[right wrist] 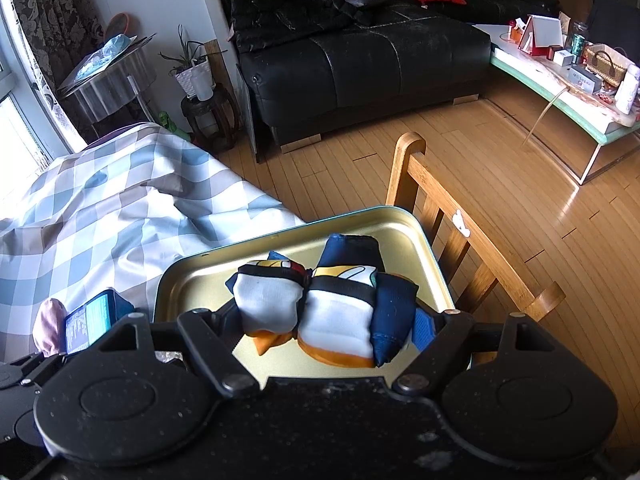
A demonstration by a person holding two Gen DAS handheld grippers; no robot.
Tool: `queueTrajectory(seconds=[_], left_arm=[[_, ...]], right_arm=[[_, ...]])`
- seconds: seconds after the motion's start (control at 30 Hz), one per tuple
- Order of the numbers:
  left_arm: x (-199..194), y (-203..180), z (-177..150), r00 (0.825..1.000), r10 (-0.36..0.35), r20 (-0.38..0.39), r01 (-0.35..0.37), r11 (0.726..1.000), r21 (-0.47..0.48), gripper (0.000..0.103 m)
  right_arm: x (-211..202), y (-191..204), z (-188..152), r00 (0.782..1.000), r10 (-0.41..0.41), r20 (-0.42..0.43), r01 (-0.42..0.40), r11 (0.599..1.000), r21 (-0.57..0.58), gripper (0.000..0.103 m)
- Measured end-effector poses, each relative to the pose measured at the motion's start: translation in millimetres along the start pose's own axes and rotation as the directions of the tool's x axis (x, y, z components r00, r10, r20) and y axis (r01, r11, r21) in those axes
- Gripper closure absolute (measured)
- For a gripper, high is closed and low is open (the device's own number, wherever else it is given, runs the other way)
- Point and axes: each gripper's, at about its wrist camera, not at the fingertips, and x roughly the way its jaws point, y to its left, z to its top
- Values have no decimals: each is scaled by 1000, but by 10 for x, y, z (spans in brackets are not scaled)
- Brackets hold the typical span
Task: Organize soft objects
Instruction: 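Open the left gripper over the tray while the right releases the socks inside, then withdraw both grippers from the tray back toward the pile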
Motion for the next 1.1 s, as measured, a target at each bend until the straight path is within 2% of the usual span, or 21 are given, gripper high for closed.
queueTrajectory(seconds=[0.17,0.47,0.63,0.8,1.1], left_arm=[[7,28,15,1000,14,-19,-14,1000,3,29],[28,250,63,999,28,-47,-31,998,-59,29],[54,225,46,998,34,-59,-36,998,-48,29],[79,172,21,997,37,-74,-39,999,-29,29],[82,140,-11,996,50,-80,-52,998,-18,28]], right_arm=[[29,20,-11,1000,-1,-14,0,1000,-13,24],[95,114,-49,999,5,-51,-8,998,-65,21],[93,130,-65,998,14,-57,-18,997,-77,15],[30,111,-49,1000,9,-21,-10,998,-67,8],[43,95,-46,1000,-5,-25,3,998,-56,8]])
